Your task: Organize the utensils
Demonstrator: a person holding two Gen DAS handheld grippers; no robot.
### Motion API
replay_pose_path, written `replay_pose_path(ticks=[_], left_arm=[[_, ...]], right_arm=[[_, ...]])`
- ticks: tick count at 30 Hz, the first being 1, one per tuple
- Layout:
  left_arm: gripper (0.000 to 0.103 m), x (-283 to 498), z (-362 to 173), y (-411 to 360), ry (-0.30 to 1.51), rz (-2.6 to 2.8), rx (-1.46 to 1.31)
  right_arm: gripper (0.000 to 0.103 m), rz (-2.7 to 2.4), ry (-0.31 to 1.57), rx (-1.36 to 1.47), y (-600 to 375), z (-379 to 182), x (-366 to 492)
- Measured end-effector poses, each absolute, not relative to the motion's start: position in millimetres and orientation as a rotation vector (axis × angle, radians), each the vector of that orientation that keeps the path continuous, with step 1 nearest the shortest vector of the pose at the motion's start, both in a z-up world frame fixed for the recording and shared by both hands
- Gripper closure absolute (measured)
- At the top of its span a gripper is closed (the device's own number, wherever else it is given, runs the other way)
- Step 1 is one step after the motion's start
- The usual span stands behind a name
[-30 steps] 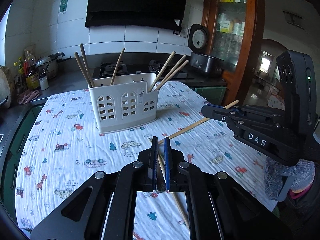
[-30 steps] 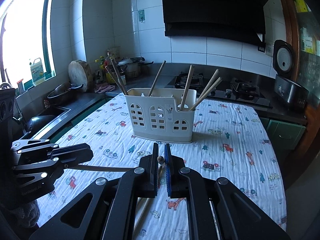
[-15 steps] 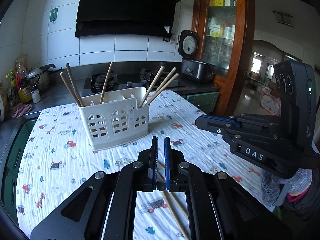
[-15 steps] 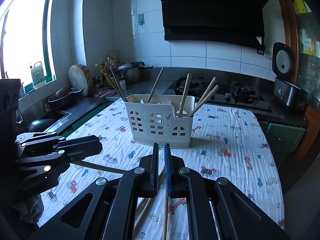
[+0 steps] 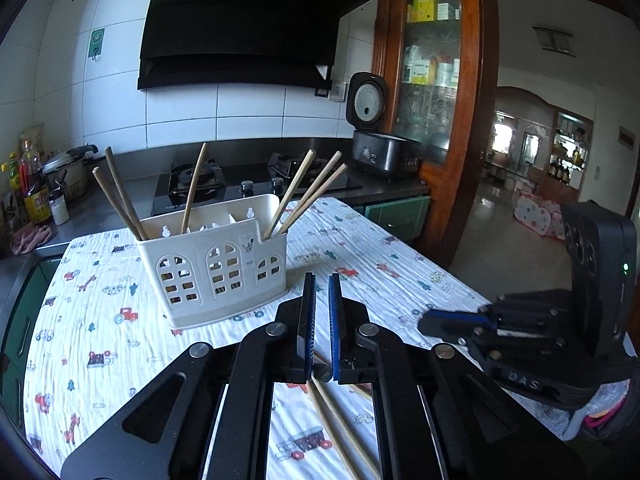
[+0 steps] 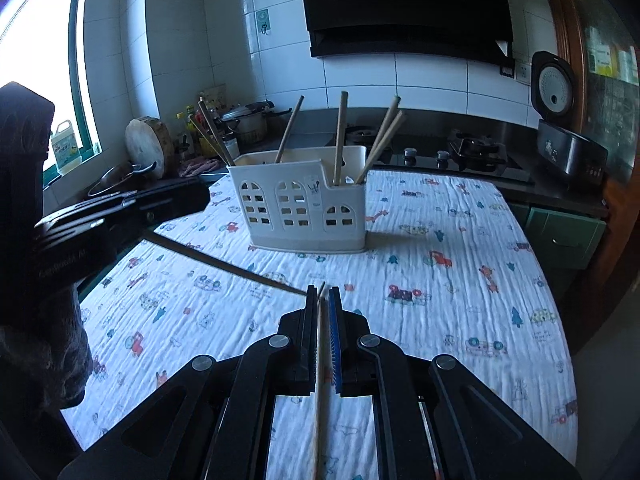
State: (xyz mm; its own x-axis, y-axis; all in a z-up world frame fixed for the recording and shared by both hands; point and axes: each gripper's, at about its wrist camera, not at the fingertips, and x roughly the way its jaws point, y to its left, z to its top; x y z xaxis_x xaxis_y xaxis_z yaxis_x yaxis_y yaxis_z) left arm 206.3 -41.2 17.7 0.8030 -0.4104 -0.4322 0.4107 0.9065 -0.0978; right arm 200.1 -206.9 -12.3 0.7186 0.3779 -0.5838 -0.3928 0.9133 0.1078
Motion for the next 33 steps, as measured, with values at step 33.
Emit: replay_pose_path(ticks=[33], left_arm=[[0.099,179,-86,0,0.708,-0.382,-0.189]], right_arm=[[0.088,0.415,0.920,-0.084,-204,-117,163]])
